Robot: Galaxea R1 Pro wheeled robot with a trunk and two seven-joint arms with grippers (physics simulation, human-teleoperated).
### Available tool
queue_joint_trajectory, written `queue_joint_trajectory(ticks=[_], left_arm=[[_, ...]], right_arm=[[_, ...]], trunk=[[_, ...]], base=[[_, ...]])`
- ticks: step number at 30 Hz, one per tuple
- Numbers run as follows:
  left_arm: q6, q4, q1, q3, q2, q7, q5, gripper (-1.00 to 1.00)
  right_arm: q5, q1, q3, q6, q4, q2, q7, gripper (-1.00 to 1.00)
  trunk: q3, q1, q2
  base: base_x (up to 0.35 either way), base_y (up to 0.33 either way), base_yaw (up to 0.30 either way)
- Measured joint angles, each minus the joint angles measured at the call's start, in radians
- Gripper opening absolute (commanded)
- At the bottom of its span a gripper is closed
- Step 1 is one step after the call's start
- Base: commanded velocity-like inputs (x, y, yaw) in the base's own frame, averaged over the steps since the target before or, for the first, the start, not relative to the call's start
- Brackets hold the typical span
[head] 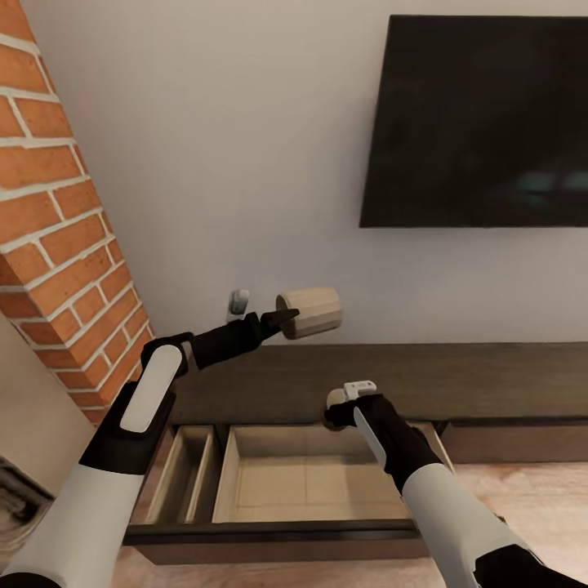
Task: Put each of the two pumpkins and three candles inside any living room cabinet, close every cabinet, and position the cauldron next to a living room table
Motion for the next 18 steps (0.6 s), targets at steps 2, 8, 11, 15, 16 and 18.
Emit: queue_joint_trajectory(ticks=[2,8,11,15,16,18], left_arm=[[0.0,0.0,0.0,0.0,0.0,0.0,0.002,-1.0],[0.001,0.0,0.0,0.001,0.0,0.0,0.008,-1.0],[0.001,0.0,0.0,0.0,0.0,0.0,0.008,-1.0],[0.001,0.022,0.0,0.0,0.0,0.007,-0.001,-1.0],[0.0,0.041,0.0,0.0,0.0,0.007,-0.005,-1.0],[0.001,0.097,-0.001,-0.004,0.004,0.008,-0.009,-1.0]], right_arm=[[0.0,0.0,0.0,0.0,-0.004,0.0,0.0,-1.0],[0.0,0.0,0.0,0.0,-0.012,-0.001,0.001,-1.0],[-0.002,0.0,-0.001,0.001,-0.015,0.005,-0.002,-1.0],[0.005,-0.001,-0.003,0.012,-0.047,-0.006,-0.002,-1.0],[0.0,-0.001,-0.004,0.013,-0.052,-0.007,-0.001,-1.0],[0.004,-0.002,-0.006,0.016,-0.059,-0.01,-0.002,-1.0]], trunk=[[0.0,0.0,0.0],[0.0,0.0,0.0],[0.0,0.0,0.0],[0.0,0.0,0.0],[0.0,0.0,0.0],[0.0,0.0,0.0]], base=[[0.106,0.0,0.0],[0.017,0.0,0.0],[0.0,0.0,0.0],[0.0,0.0,0.0],[0.0,0.0,0.0],[0.0,0.0,0.0]])
